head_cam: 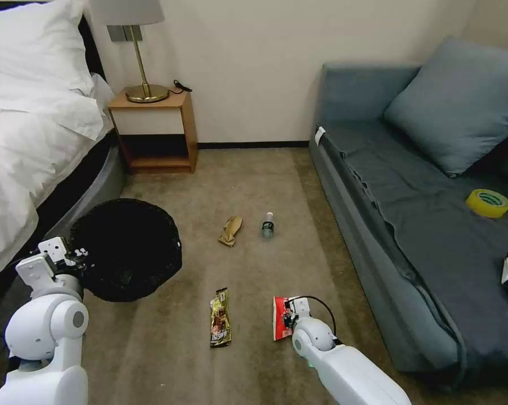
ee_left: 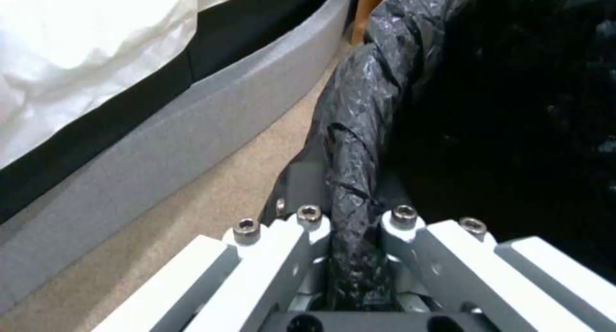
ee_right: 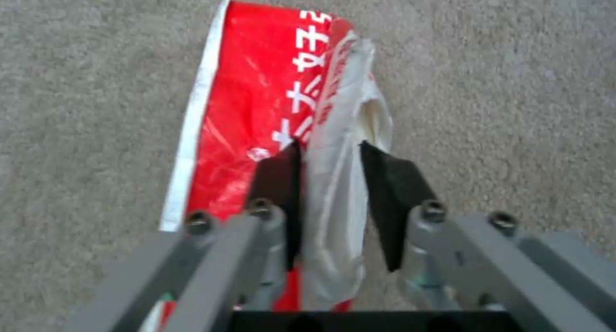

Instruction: Pick up the trash bin, then pick up the garbage on the floor and place it into the trash bin.

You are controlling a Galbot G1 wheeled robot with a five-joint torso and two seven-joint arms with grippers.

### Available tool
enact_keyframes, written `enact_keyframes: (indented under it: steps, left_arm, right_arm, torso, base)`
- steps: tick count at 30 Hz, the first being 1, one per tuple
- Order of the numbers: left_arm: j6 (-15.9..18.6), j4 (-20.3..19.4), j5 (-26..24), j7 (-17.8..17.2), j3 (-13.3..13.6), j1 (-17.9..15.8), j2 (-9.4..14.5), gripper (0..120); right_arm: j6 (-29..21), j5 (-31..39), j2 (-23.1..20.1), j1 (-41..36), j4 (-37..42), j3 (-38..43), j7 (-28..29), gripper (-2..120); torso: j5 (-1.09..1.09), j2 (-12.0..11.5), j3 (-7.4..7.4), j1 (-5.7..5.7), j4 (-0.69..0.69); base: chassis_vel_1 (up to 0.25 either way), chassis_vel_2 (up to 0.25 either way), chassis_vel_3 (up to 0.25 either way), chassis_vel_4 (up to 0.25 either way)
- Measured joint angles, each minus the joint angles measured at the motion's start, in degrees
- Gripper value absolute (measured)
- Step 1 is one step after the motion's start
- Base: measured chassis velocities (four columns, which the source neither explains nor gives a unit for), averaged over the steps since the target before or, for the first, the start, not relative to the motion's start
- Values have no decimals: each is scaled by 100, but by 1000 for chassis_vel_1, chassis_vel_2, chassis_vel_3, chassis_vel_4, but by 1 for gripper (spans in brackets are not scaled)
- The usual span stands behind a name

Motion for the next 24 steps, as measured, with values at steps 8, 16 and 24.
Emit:
enact_keyframes:
  steps: [8, 16, 24]
  left_arm:
    - [0, 26, 6, -2, 21, -13, -23, 3]
    - [0, 16, 7, -3, 31, 27, -16, 3]
    - [0, -30, -14, -4, 148, 127, -23, 3]
  right_arm:
    - [96, -23, -97, -40, 112, -10, -65, 0]
    - [163, 257, -514, -89, 826, 2, -73, 0]
    - [92, 1616, -1055, 705, 2761, -12, 199, 0]
  torso:
    - [0, 0, 0, 0, 0]
    - [1, 0, 0, 0, 0]
    - [-1, 0, 0, 0, 0]
  base:
    - [0, 0, 0, 0]
    - [0, 0, 0, 0]
    - [0, 0, 0, 0]
